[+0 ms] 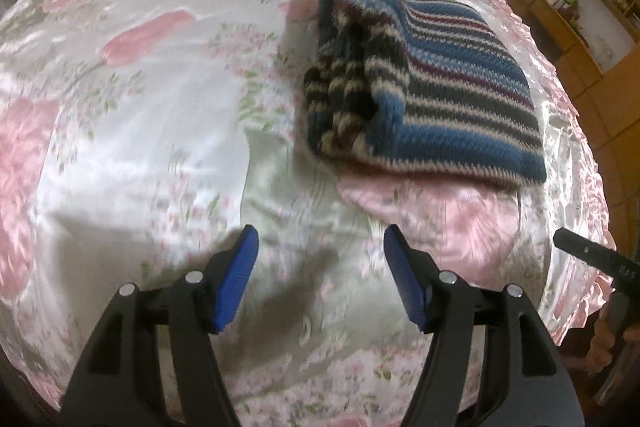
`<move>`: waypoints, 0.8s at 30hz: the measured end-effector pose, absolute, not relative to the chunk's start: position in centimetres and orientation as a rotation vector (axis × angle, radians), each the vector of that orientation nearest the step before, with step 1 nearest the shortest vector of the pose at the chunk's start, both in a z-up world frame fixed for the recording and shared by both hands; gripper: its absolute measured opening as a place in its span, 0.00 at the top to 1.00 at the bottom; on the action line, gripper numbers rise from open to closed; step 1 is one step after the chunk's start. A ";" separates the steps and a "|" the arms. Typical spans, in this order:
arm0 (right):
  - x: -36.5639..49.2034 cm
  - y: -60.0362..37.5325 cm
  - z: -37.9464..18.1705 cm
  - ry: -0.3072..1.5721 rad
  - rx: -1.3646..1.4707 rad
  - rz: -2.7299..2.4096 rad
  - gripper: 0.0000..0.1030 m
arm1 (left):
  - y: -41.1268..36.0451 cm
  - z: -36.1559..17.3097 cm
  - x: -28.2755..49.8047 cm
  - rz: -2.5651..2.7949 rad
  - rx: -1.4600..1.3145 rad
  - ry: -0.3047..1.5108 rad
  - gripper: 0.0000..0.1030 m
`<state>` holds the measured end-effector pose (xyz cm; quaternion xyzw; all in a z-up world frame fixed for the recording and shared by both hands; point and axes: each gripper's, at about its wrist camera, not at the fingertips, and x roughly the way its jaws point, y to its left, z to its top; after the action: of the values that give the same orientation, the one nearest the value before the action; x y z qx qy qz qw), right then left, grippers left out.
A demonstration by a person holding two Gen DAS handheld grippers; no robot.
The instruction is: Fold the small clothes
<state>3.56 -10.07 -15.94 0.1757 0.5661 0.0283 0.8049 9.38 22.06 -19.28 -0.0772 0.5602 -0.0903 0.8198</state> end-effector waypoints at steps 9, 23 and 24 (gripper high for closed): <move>0.8 -8.0 -13.6 1.194 0.319 0.035 0.10 | 21.9 -15.7 6.1 -0.185 -0.148 1.146 0.33; 0.0 -5.7 -7.4 1.106 0.182 -0.073 0.04 | 19.9 -7.2 2.5 -0.173 -0.030 0.990 0.22; -0.1 -5.6 -7.1 1.100 0.177 -0.073 0.04 | 19.8 -6.8 2.2 -0.171 -0.024 0.982 0.22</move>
<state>-0.10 -5.62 -7.13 0.0841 0.5220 -0.0348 0.8481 2.22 19.83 -6.84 -0.0116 0.4711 -0.0821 0.8782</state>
